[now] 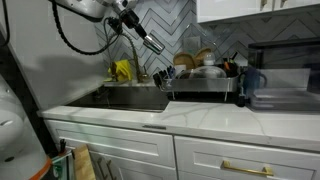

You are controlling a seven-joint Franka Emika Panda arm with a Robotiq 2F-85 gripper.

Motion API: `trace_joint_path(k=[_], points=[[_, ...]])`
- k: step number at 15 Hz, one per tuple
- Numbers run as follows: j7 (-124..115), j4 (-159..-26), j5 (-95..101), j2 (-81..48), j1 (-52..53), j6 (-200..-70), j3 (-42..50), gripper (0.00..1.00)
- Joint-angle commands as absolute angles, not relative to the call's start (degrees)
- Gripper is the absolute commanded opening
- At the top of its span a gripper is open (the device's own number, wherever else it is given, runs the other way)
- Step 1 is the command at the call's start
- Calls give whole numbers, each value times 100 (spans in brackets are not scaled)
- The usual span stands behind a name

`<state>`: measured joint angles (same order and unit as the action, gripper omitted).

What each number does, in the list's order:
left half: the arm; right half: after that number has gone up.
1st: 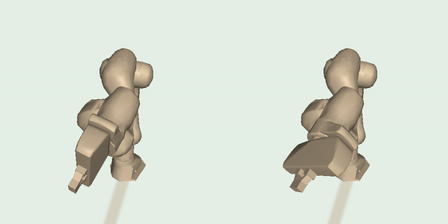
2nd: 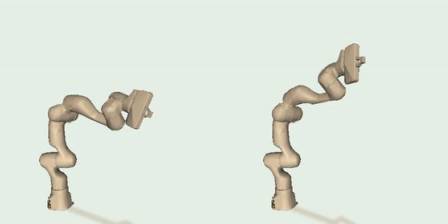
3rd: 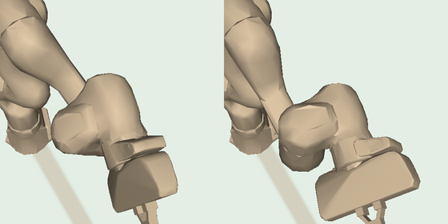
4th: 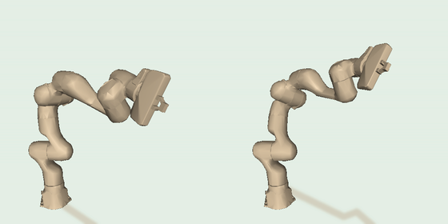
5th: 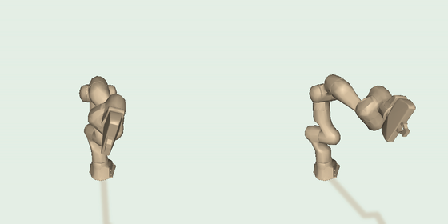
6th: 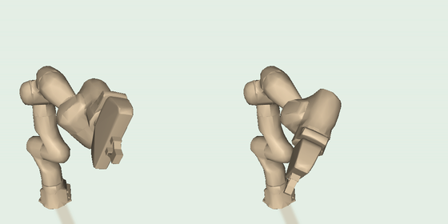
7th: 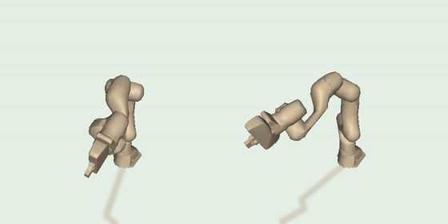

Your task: Pour the water out of the silver cup into the sink

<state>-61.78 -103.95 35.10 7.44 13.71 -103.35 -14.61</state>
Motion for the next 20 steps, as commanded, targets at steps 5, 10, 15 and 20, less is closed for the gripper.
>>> trace_joint_path(k=[5,10,15,20], points=[[-6032,-11265,3165,1373,1100,-10843,-1451,4],[-5434,-11578,2408,1555,1076,-11340,-1209,1],[-4699,-12383,1351,1995,812,-11569,-828,1],[-3866,-13337,857,2308,449,-12260,-471,1]])
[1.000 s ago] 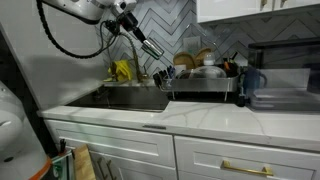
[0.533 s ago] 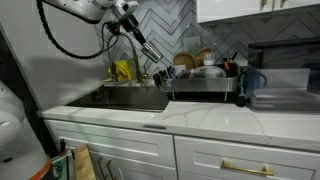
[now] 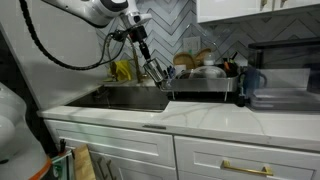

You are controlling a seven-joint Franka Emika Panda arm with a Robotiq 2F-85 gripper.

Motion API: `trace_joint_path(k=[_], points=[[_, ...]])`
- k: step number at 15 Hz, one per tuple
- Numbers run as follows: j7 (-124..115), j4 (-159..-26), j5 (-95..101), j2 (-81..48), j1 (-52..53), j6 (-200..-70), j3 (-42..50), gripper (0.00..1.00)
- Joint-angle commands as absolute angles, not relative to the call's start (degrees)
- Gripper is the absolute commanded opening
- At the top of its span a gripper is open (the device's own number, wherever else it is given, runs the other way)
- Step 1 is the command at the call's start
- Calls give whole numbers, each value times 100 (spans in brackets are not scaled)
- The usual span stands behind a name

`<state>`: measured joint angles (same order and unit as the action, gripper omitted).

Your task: Pour the water out of the silver cup into the sink

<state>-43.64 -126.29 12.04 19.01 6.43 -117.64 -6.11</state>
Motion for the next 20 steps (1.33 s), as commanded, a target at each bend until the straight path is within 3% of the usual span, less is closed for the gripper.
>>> trace_joint_path(k=[1,9,20], points=[[-3671,-13495,714,2333,391,-12424,-387,1],[-3521,-13324,633,1994,77,-12503,-580,1],[-2495,-13445,-614,1328,-384,-12276,217,1]])
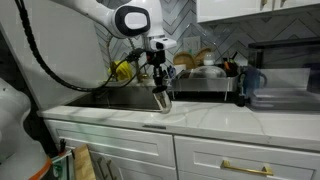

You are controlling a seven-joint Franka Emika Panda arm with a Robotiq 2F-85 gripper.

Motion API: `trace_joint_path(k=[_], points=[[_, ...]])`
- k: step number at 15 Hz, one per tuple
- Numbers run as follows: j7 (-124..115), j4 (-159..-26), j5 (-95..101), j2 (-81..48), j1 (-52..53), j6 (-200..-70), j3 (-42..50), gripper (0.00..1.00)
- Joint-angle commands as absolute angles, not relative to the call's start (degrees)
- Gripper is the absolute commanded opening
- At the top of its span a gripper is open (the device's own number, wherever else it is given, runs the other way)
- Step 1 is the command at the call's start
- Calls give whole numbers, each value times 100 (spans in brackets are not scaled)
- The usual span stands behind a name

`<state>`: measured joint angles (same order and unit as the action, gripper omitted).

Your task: Pour the water out of the silver cup into the sink

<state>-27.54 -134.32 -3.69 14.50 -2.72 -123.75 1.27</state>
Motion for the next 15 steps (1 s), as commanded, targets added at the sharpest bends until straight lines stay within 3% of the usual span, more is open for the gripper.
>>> trace_joint_path(k=[1,10,12,13,14,15], points=[[-2460,-13423,-633,1262,-406,-12257,239,1],[-2300,-13321,-733,968,-521,-12194,381,1],[-2290,-13273,-736,915,-540,-12223,403,15],[-2273,-13265,-744,882,-549,-12256,415,32],[-2248,-13255,-763,843,-560,-12294,428,33],[-2253,-13248,-763,816,-572,-12302,435,40]])
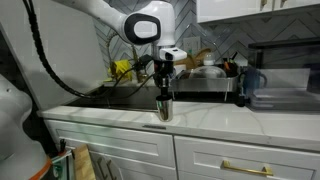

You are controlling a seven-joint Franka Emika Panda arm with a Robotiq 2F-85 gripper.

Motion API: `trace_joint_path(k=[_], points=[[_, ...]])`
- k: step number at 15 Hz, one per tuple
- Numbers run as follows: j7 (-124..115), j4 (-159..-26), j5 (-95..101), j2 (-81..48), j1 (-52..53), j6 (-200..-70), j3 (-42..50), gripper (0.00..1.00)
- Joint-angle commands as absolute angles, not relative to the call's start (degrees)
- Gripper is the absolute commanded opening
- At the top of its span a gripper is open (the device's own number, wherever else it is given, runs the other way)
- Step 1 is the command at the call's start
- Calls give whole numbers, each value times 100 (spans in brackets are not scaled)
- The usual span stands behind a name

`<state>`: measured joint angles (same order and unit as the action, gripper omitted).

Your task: Pour the water out of the silver cup into the sink

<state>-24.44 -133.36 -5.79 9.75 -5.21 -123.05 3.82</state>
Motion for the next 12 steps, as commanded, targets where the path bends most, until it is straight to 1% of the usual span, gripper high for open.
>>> trace_joint_path(k=[1,6,8,9,12], points=[[-2254,-13256,-769,832,-581,-12324,444,47],[-2381,-13275,-625,1160,-612,-12261,425,85],[-2447,-13255,-503,1363,-618,-12136,386,98],[-2459,-13238,-451,1467,-620,-12047,365,100],[-2448,-13175,-190,1820,-620,-11746,241,100]])
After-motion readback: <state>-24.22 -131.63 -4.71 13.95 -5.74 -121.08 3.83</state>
